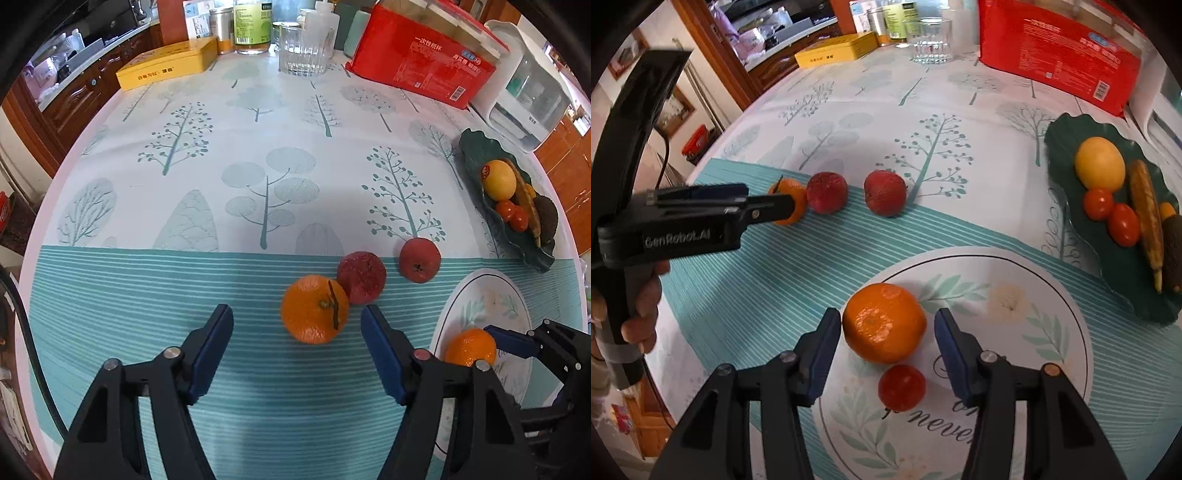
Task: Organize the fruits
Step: 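Grasp the stemmed tangerine with the left tool while the right tool grasps the orange, then lift and carry the tangerine and orange over the green leaf plate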
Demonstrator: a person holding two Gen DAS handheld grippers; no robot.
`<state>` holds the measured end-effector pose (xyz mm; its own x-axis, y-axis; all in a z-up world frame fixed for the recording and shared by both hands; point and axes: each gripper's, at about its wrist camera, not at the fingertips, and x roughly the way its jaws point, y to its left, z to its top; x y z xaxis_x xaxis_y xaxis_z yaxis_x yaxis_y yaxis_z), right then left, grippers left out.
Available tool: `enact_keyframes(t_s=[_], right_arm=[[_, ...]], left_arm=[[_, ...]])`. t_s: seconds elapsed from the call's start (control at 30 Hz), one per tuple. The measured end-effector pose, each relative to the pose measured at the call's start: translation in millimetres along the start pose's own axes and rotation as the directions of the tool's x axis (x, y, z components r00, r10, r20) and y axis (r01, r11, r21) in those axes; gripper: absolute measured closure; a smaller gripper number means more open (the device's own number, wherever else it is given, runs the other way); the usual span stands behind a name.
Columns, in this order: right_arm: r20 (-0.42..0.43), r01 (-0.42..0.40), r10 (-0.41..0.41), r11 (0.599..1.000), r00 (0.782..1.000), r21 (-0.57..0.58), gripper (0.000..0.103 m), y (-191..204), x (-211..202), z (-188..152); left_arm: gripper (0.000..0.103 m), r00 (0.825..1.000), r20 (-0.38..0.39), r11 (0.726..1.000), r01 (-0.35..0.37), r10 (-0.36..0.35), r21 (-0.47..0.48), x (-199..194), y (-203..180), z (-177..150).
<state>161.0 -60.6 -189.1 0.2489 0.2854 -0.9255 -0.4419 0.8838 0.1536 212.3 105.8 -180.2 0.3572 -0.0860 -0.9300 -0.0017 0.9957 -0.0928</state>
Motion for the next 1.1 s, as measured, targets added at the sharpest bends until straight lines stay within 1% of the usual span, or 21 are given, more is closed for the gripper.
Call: enact_keyframes(t_s=[0.07,0.2,0.27,0.33,0.37,0.43,0.7,0.9,1.1], right_arm=[[-0.002,-0.002,0.002,1.0,1.0,-0.008,0.05,1.1,2.8,-0.8],[0.005,-0.001,0.001,1.0,1.0,-0.014,0.05,1.0,4.1,-1.0],[0.005,-0.007,0.007,1.0,1.0,-0.02,0.05,1.3,4.6,-1.2],[0.007,-0.008,0.009,1.0,1.0,-0.025,0.05,1.9,5.2,-1.6],[0.008,-0.008,0.009,1.0,1.0,-0.028,0.051,2.5,5.6,-1.8],[0.009,-0.008,0.008,0.999,1.0,-0.035,0.055,3.4,6.5,-2.5],[0.026,-0.013,0.014,1.0,1.0,-0.028,0.056,1.9,4.7,-3.5],[0.055,-0.014,0.015,1.0,0.998,-0.023,0.056,2.5,-6.1,-3.2],[0.087,-0.021,0.023,1.0,0.996,-0.021,0.057,4.2,-21.2,-6.2]], left_arm=[[0.044,1.0,-0.006,1.0,0.0,0.0,0.009,5.3,-1.4,1.7],[0.052,1.0,-0.01,1.0,0.001,0.0,0.031,10.2,-6.5,2.5],[0.059,1.0,-0.015,0.999,0.005,-0.004,0.039,11.9,-8.8,2.3],[0.063,1.0,-0.025,0.999,0.013,-0.012,0.048,14.5,-11.7,2.1],[0.063,1.0,-0.021,0.999,0.007,-0.006,0.053,14.6,-12.7,2.1],[0.064,1.0,-0.016,0.998,0.001,0.0,0.062,14.5,-13.4,1.9],[0.065,1.0,0.005,0.997,-0.012,0.012,0.071,9.1,-13.4,-4.4],[0.066,1.0,0.02,0.998,-0.015,0.014,0.064,-8.2,-10.4,-13.6],[0.066,0.999,0.034,0.998,-0.004,0.002,0.058,-30.5,-15.8,-24.1]])
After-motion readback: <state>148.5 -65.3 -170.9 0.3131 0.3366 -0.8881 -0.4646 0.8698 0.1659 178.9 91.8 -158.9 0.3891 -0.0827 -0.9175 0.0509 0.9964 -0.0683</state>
